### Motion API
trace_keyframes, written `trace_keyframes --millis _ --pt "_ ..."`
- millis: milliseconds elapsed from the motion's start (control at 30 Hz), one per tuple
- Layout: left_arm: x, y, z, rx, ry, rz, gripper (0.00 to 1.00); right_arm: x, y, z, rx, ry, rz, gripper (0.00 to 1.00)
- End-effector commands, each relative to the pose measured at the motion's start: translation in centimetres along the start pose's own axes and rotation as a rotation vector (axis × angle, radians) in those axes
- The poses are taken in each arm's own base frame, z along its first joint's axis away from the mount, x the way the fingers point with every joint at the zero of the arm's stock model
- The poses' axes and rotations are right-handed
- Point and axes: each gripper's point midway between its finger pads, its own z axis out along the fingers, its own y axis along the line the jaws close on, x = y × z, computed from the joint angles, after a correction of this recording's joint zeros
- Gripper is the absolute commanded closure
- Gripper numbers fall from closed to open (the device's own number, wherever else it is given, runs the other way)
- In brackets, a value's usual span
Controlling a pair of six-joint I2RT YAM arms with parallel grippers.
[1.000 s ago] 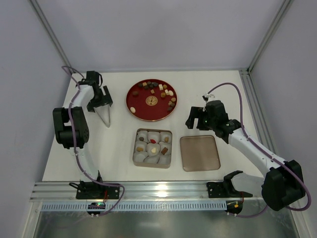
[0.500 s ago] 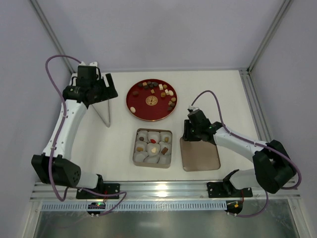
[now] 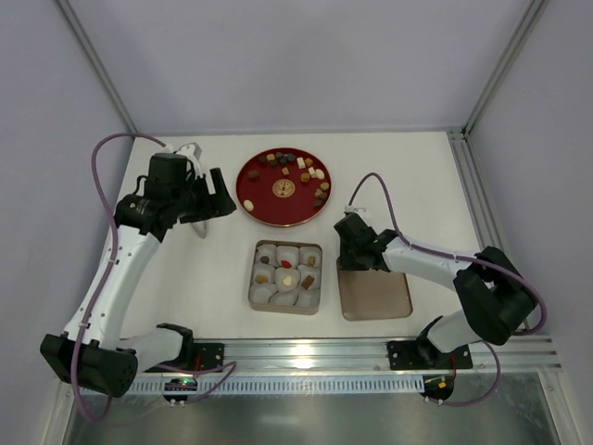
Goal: Pack the chocolate
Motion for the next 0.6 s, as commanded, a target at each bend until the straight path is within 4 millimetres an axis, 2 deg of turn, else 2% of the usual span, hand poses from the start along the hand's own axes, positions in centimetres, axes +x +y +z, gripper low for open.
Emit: trace_keyframes --millis 0,200,333,567 --pt "0.3 -1.2 -1.1 0.065 -0.010 0.000 0.20 -2.6 0.6 -1.5 -0.003 -0.087 0.053 0.64" --pt "0.7 -1.8 -1.9 0.097 -0.018 0.001 0.20 -2.3 2.2 -1.6 -0.020 -0.075 0.028 0.65" --pt "1.1 -2.3 -2.4 0.120 -0.012 -0.001 0.20 -1.9 2.5 -1.1 -0.018 -0.059 0.024 0.65" --pt "2.1 -4.3 -3.5 0.194 -0.006 0.000 0.22 -1.5 3.4 -0.2 -0.019 -0.030 -0.005 0.69"
